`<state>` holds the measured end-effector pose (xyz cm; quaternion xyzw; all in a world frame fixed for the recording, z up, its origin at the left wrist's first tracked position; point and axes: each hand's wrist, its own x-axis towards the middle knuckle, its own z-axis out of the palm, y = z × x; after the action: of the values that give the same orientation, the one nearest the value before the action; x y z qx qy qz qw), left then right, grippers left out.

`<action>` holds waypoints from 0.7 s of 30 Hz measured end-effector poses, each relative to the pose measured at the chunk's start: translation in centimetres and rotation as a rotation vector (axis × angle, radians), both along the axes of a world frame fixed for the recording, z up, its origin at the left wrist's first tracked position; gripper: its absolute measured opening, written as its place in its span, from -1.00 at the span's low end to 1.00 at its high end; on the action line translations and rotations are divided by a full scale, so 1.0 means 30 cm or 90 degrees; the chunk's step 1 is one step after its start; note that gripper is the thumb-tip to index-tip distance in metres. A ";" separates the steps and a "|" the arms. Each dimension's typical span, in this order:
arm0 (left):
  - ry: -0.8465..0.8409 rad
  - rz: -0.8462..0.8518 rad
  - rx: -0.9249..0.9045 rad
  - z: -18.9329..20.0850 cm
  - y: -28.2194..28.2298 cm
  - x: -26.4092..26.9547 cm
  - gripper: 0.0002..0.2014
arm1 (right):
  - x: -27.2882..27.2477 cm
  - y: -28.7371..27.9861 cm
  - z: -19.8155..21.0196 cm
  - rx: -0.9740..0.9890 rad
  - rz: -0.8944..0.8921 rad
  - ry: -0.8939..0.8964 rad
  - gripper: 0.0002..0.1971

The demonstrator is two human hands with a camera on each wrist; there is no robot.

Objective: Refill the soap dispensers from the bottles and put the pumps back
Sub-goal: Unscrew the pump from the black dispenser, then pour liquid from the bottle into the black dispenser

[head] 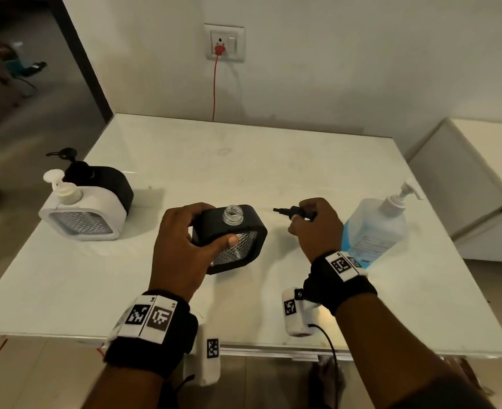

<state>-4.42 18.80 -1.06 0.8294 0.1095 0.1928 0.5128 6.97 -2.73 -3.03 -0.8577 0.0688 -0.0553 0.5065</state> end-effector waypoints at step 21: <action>0.036 0.039 -0.013 0.009 0.047 0.002 -0.42 | 0.145 0.062 0.050 -0.471 0.120 0.129 -0.62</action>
<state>-4.36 20.20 -0.78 0.8255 0.1515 0.1838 0.5117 11.33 -0.86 -1.54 -0.9860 0.0149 0.0555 0.1566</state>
